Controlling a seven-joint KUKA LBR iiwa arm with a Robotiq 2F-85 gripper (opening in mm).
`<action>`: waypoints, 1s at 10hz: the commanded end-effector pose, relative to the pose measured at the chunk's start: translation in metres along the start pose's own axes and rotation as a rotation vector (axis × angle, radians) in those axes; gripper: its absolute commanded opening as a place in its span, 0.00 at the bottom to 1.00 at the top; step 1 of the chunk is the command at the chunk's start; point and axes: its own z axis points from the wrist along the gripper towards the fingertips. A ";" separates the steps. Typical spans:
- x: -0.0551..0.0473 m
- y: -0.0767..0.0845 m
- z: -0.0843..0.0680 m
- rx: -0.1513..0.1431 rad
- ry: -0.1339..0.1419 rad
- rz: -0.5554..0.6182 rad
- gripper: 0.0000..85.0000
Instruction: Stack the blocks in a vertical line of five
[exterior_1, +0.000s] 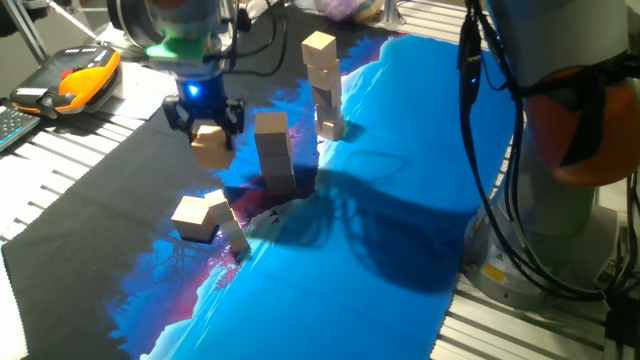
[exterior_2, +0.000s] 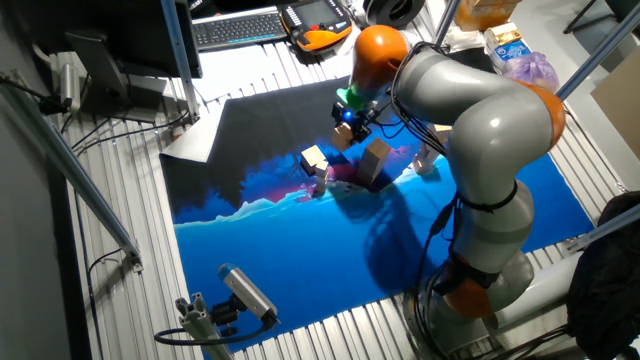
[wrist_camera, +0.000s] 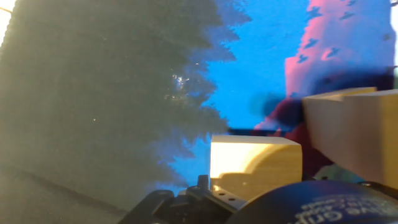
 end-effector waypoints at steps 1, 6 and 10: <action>0.000 -0.003 -0.006 0.001 0.000 0.000 0.00; -0.008 -0.018 -0.040 0.031 0.035 -0.032 0.00; -0.014 -0.025 -0.055 0.000 0.072 -0.031 0.00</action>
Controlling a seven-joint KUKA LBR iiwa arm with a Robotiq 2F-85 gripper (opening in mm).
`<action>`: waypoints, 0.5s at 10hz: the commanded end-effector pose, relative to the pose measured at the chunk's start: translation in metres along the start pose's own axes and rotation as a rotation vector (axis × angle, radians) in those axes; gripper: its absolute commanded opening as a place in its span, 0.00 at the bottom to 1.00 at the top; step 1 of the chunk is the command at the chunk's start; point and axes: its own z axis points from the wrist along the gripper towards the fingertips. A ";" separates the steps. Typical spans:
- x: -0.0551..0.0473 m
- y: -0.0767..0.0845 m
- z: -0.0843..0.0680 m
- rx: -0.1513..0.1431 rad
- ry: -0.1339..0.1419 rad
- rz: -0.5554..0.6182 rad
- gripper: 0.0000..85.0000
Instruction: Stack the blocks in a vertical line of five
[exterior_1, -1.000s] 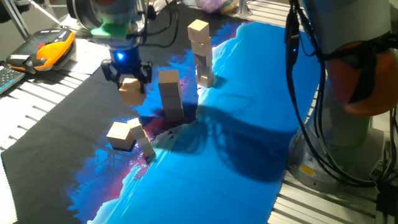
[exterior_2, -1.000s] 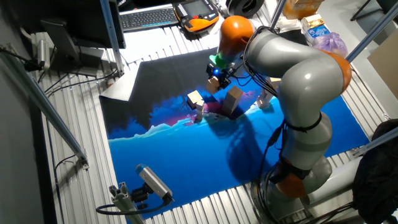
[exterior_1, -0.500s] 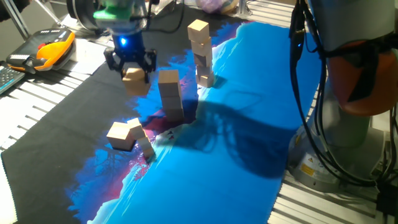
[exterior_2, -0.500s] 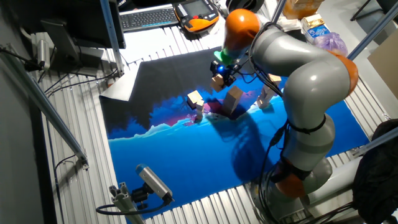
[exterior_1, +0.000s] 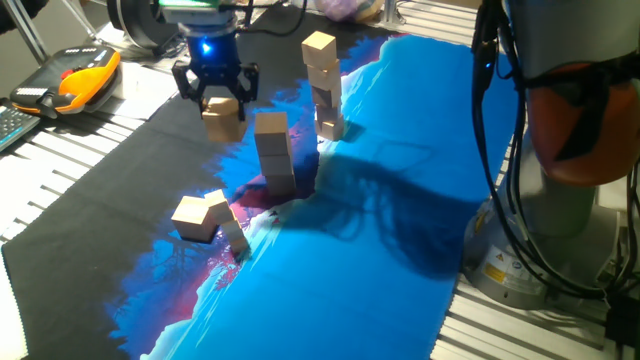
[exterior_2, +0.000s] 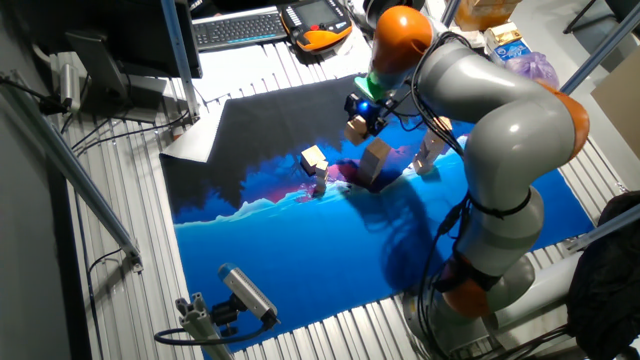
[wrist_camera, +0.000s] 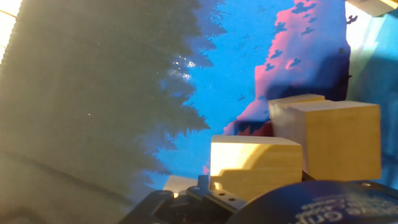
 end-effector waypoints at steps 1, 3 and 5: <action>0.000 0.000 0.000 0.000 0.001 -0.001 0.00; 0.000 -0.002 -0.003 -0.009 -0.010 -0.004 0.00; -0.002 -0.005 -0.008 -0.024 0.005 -0.008 0.00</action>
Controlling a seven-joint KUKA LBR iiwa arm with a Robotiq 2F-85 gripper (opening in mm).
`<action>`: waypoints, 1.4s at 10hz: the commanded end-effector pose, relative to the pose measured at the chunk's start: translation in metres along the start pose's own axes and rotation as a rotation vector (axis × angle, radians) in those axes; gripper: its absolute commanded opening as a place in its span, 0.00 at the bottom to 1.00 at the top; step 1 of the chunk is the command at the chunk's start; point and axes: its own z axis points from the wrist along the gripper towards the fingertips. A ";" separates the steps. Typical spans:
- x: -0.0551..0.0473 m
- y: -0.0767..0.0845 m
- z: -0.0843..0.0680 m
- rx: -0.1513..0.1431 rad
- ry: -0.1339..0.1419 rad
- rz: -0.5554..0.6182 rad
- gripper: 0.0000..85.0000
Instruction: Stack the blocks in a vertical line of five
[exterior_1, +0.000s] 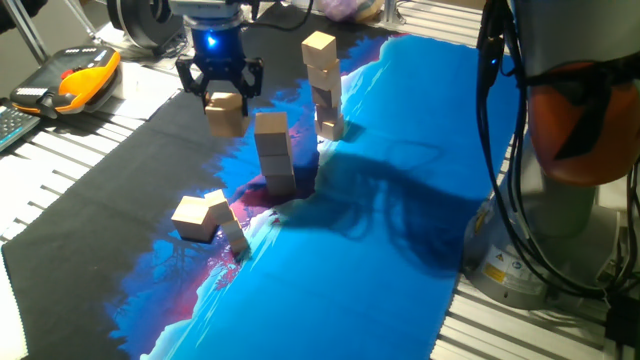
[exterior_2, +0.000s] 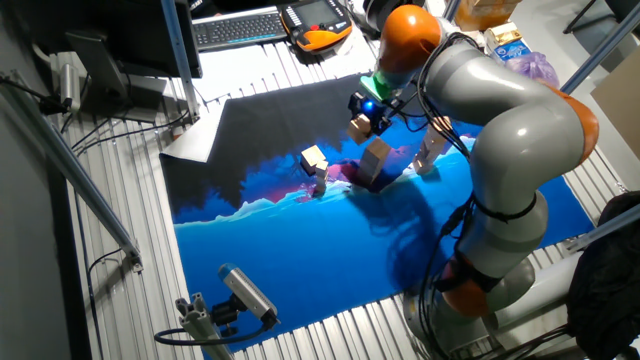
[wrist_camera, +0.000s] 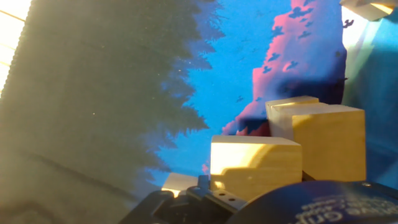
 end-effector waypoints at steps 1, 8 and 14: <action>-0.001 -0.002 -0.003 0.008 0.001 -0.012 0.00; -0.011 -0.035 -0.021 0.081 -0.040 -0.074 0.00; -0.014 -0.048 -0.016 0.113 -0.078 -0.106 0.00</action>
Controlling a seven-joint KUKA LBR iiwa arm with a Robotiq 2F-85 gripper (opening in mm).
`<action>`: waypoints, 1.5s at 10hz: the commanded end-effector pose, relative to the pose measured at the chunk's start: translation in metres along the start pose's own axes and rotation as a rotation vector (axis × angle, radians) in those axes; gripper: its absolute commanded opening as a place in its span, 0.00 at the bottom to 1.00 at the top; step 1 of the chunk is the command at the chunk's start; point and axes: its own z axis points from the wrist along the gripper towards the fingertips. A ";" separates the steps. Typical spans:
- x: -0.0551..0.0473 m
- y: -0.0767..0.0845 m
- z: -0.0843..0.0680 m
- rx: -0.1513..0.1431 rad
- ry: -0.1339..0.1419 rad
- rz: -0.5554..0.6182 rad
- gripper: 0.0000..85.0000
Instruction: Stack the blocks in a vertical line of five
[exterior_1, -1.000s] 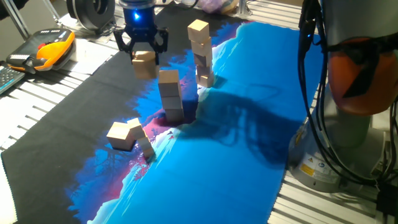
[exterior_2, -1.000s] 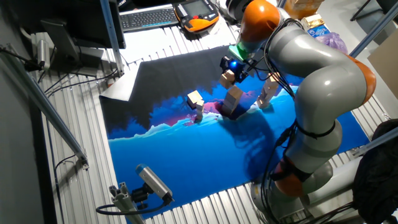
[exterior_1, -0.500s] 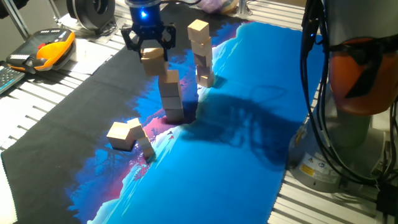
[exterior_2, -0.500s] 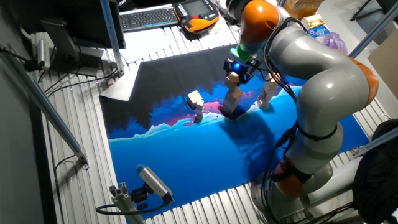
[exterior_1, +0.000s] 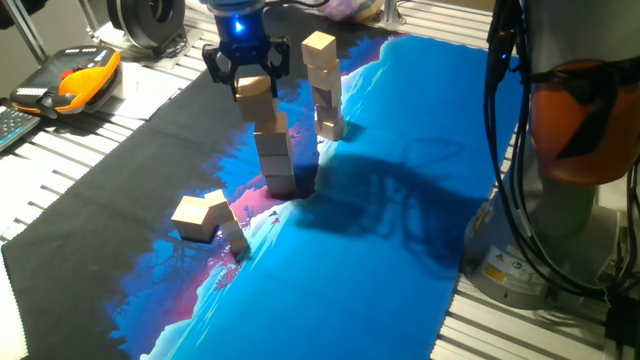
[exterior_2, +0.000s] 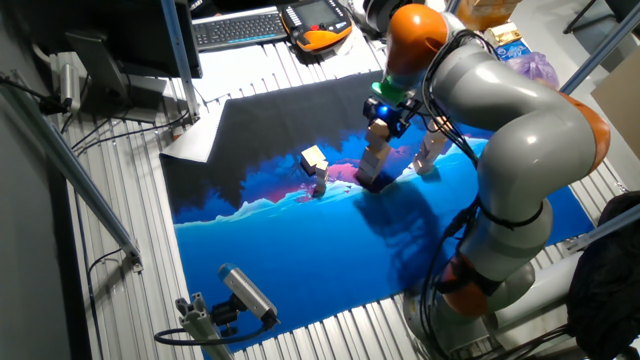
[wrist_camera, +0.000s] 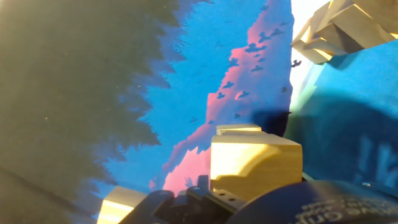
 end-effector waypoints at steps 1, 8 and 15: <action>0.001 0.000 0.002 0.002 -0.004 0.008 0.00; 0.003 0.000 0.007 0.003 0.013 0.012 0.00; 0.005 -0.004 0.006 0.005 0.030 0.007 0.00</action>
